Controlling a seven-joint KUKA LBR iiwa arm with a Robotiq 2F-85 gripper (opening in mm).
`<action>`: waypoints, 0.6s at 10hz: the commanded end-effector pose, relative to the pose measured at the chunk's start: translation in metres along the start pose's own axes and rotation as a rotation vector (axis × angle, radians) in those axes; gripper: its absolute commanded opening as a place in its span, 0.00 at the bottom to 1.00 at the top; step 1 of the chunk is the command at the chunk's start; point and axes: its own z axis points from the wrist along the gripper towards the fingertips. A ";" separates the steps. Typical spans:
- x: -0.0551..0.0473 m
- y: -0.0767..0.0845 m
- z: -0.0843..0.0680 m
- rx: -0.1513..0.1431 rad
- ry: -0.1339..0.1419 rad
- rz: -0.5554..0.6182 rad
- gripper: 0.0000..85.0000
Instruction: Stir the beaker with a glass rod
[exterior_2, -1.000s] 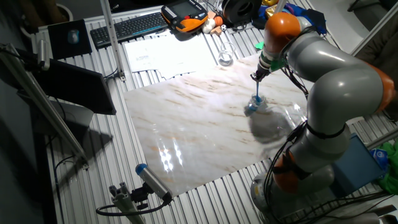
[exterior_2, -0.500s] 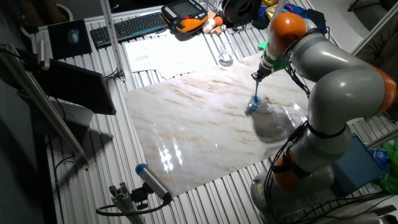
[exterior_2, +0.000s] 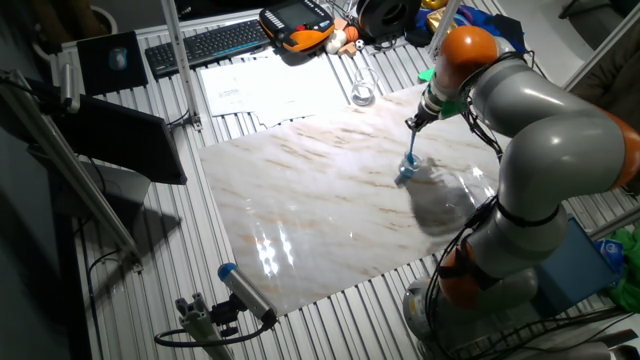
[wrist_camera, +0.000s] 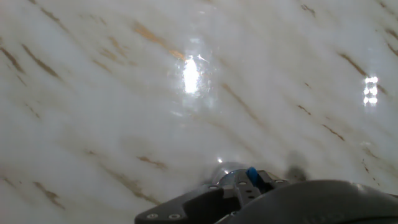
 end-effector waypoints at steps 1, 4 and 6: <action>0.000 -0.002 -0.001 0.002 0.018 -0.008 0.00; 0.000 0.004 -0.005 -0.025 0.131 0.033 0.00; 0.000 0.004 -0.004 -0.039 0.124 0.054 0.00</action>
